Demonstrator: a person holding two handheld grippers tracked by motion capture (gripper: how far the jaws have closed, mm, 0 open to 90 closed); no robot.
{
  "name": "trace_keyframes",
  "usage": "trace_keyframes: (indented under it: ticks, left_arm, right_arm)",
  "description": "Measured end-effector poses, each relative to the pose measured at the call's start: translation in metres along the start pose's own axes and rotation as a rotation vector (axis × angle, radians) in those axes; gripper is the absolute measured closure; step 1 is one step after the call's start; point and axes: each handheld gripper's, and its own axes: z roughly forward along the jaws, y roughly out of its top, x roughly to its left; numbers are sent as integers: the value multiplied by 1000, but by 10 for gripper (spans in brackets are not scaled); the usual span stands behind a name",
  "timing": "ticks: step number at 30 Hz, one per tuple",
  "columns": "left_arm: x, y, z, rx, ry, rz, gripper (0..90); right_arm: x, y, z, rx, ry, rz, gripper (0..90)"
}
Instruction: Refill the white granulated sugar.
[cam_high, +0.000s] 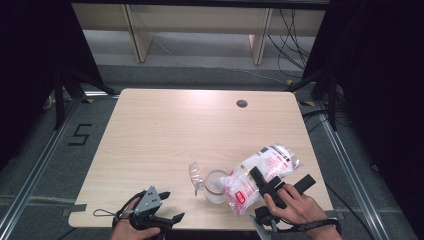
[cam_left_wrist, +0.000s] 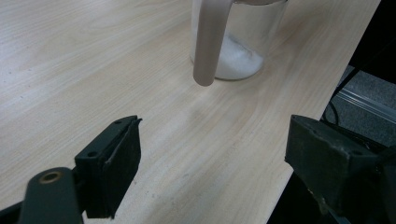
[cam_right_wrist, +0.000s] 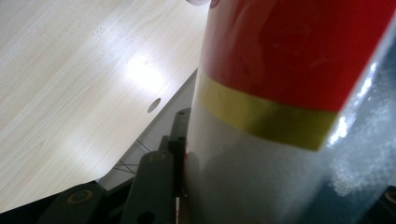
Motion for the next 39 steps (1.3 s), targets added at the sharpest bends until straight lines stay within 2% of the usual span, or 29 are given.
trace_keyframes:
  ticks: [39]
  left_arm:
    - [0,0,-1,-2,4,2,180]
  right_arm:
    - [0,-1,2,-7,-3,3,682]
